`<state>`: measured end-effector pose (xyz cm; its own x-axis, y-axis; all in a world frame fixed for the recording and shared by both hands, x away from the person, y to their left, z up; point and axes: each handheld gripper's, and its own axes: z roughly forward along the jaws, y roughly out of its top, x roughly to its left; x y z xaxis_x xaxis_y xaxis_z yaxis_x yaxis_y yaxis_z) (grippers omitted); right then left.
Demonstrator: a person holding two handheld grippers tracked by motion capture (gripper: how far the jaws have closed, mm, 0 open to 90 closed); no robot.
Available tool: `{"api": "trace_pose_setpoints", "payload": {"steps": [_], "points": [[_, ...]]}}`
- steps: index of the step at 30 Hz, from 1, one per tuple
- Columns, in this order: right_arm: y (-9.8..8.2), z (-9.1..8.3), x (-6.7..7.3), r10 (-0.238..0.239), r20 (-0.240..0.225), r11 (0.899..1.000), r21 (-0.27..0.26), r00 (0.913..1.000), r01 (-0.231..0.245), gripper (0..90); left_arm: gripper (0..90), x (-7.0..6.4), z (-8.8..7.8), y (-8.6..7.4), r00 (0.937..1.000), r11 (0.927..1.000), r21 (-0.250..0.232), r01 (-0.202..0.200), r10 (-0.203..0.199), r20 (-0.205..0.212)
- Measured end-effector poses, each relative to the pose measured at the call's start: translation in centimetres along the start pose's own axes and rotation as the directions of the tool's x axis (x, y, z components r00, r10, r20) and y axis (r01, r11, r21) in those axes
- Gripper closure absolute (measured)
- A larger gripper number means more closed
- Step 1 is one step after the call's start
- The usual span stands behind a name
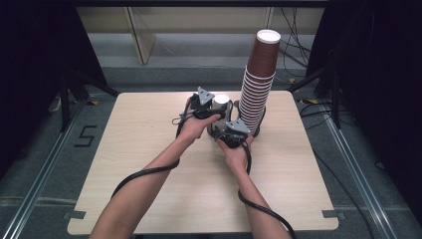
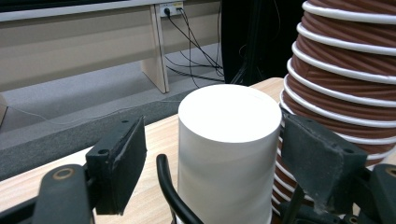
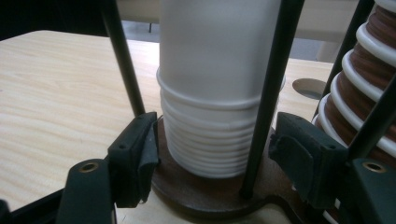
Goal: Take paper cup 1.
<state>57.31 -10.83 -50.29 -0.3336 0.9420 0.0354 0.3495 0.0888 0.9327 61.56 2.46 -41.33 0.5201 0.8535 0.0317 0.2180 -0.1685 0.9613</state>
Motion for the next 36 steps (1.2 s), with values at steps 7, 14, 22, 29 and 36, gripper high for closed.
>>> {"api": "trace_pose_setpoints", "payload": {"steps": [7,14,22,29,36], "points": [[0.2,0.8,0.1,0.010,-0.011,1.000,-0.016,0.9999,-0.011,28.8,21.5,-0.1,0.4,0.0,1.0000,0.9999,0.008,-0.007,0.007,0.005],[0.2,1.4,0.1,0.005,-0.004,1.000,-0.025,1.0000,-0.005,27.3,21.3,-0.3,0.7,0.1,1.0000,0.9999,0.010,-0.004,0.004,0.008],[0.4,1.7,0.0,0.007,0.016,1.000,-0.018,0.9998,-0.007,28.2,20.9,-0.1,1.1,-0.1,0.9999,0.9998,0.022,0.002,-0.002,0.012],[0.4,1.7,-0.1,0.030,0.003,1.000,0.002,0.9996,-0.030,29.6,21.1,-0.1,1.7,-0.1,0.9996,0.9998,0.020,0.004,-0.004,0.028],[0.5,1.6,-0.2,0.010,-0.002,1.000,0.009,0.9999,-0.010,30.4,21.5,-0.4,2.3,-0.1,0.9991,0.9996,0.027,0.012,-0.013,0.039]]}}
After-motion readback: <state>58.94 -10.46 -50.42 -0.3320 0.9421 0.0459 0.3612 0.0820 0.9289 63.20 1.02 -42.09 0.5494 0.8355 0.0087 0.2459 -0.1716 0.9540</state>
